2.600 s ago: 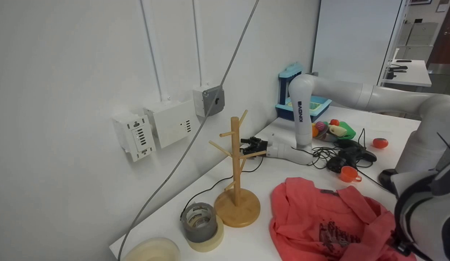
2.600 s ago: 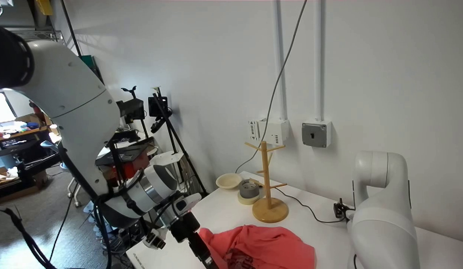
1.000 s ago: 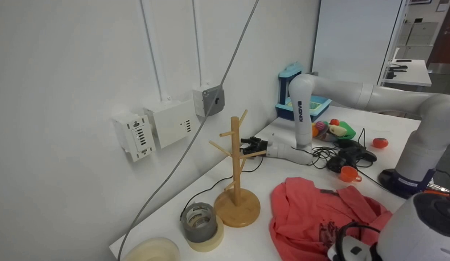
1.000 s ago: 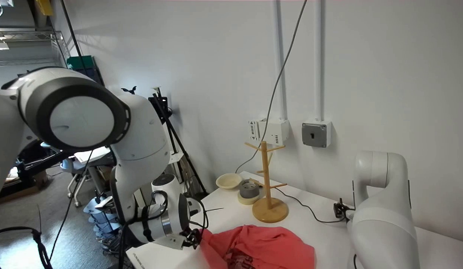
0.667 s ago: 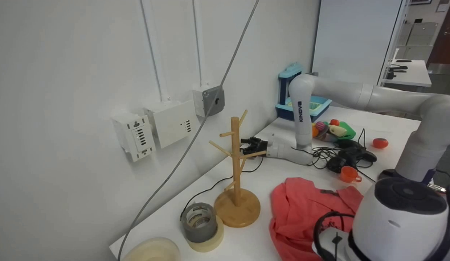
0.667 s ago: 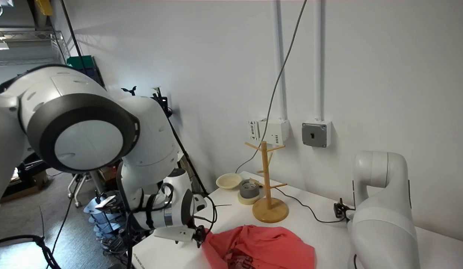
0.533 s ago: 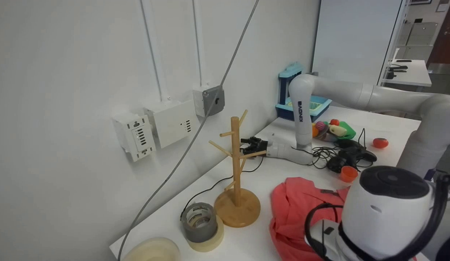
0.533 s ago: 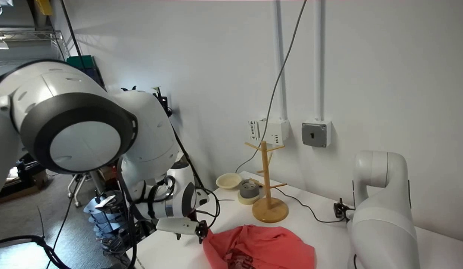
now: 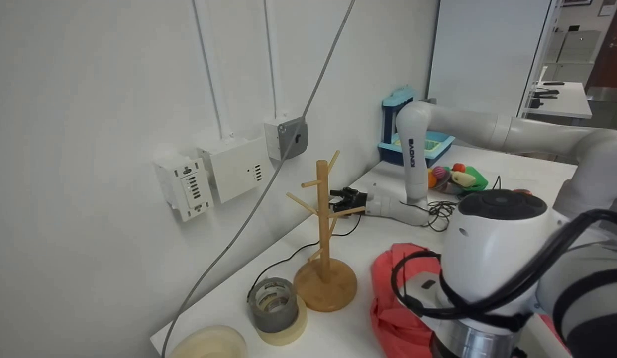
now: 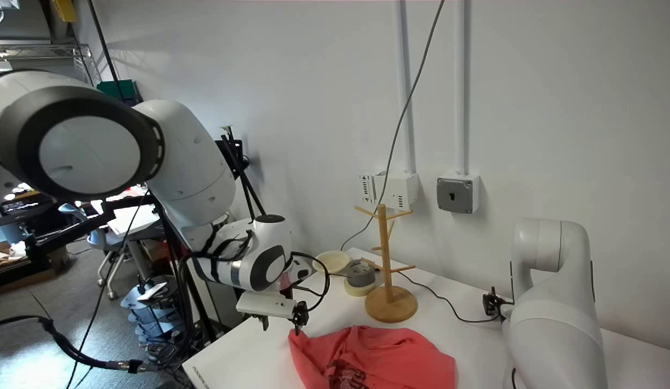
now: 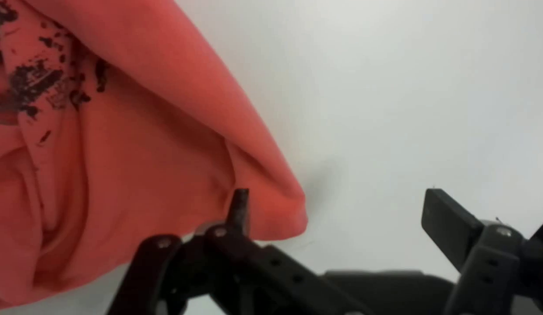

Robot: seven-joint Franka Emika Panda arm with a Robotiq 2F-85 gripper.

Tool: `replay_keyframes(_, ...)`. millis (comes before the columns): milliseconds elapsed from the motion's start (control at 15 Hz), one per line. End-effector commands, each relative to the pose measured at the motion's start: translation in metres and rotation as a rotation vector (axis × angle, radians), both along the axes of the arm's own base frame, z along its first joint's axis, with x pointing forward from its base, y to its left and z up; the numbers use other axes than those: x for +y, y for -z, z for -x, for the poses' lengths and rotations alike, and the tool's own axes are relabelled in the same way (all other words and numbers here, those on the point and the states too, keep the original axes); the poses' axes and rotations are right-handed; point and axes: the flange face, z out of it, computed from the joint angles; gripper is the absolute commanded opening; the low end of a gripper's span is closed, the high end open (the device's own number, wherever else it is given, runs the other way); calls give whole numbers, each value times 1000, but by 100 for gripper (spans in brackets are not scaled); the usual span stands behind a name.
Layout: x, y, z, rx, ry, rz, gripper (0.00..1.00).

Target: Fold the sweatshirt from left to right

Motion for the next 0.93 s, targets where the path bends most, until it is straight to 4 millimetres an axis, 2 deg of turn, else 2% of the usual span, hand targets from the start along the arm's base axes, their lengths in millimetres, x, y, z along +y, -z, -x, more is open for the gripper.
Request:
replay_keyframes(0,-5,-1,-6,5,-22,45,100)
replay_keyframes(467,-14,24,-10,-23,-20,111,98)
replay_keyframes(533,-14,26,-11,-26,-19,116,87)
replay_keyframes(600,-13,27,-13,-30,-17,118,73)
replay_keyframes(667,-13,28,-15,-32,-13,116,72)
replay_keyframes(867,-11,29,-19,-37,-10,116,47)
